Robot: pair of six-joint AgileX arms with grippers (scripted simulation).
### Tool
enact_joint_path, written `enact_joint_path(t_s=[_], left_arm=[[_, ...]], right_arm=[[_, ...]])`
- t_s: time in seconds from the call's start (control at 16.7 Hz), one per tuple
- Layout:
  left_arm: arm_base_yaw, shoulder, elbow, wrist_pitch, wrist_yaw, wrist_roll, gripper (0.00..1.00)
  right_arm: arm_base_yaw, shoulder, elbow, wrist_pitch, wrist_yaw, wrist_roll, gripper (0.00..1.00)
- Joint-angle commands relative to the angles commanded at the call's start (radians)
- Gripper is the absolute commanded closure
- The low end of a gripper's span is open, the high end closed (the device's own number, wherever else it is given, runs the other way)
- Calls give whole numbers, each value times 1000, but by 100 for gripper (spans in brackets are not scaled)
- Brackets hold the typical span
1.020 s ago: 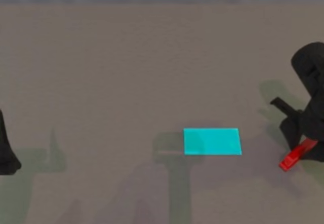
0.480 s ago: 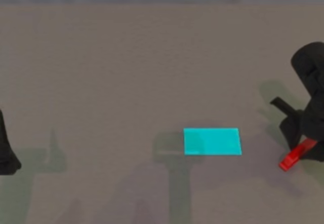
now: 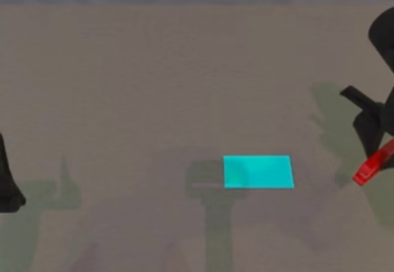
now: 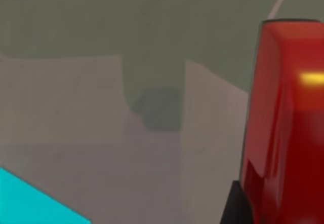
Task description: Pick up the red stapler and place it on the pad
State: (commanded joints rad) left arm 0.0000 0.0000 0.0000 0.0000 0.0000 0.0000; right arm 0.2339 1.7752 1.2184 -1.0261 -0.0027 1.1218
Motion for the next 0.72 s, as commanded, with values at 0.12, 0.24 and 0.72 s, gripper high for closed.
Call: enact_joint_path(t_s=[0.12, 0.24, 0.72], left_arm=[[0, 0, 0, 0, 0, 0, 0], [0, 0, 0, 0, 0, 0, 0], [0, 0, 0, 0, 0, 0, 0]], right_arm=[[1, -32, 37, -56, 0, -4, 100], [1, -42, 47, -69, 0, -6, 100], [23, -3, 97, -86, 0, -104, 100]])
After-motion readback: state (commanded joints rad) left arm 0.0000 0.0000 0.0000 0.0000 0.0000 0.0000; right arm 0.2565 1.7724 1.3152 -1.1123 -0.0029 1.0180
